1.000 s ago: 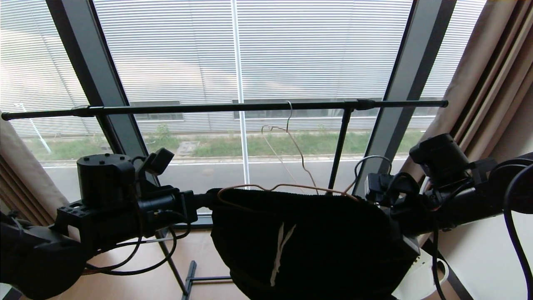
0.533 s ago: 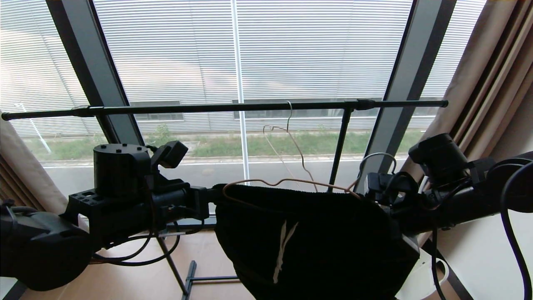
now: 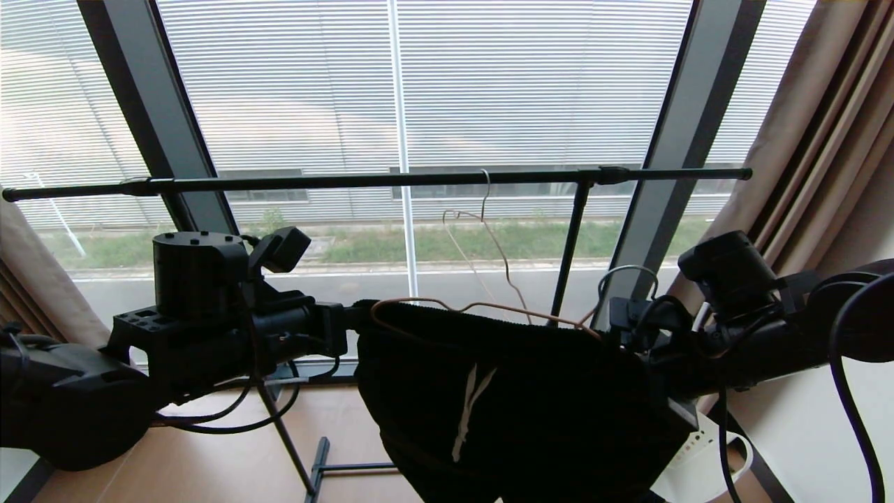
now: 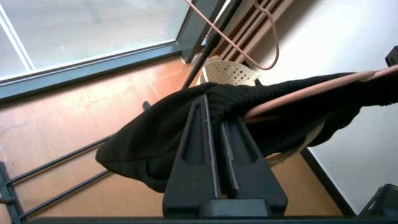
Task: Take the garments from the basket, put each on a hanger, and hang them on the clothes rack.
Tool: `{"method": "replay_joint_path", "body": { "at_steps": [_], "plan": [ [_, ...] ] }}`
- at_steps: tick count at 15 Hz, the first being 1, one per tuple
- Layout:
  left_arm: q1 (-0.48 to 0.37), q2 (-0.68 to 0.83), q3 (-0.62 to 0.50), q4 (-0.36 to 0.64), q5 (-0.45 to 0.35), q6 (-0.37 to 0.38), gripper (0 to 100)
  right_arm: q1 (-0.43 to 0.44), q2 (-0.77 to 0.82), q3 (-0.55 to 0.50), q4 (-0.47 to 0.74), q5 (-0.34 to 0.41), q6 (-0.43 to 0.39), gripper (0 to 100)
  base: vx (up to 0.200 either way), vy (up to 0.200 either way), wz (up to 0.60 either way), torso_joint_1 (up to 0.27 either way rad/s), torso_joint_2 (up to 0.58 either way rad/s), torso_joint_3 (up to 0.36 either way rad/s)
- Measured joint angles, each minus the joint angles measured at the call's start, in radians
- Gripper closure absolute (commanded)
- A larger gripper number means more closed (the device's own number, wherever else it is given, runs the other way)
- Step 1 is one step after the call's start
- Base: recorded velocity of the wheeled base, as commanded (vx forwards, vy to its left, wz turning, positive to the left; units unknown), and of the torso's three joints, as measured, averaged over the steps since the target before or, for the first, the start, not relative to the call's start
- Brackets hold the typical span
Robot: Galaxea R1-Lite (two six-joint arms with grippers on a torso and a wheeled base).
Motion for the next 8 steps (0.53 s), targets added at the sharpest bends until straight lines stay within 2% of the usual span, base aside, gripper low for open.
{"method": "replay_joint_path", "body": {
  "at_steps": [3, 8],
  "plan": [
    [0.015, 0.002, 0.000, 0.000, 0.001, -0.001, 100, 0.002, -0.005, 0.003, 0.001, -0.048, -0.003, 100, 0.000, 0.000, 0.00, 0.000, 0.00, 0.000],
    [0.061, 0.019, 0.002, 0.000, 0.002, -0.001, 100, 0.002, -0.026, 0.024, 0.006, -0.054, -0.004, 100, 0.000, 0.000, 0.00, 0.000, 0.00, 0.000]
  ]
}}
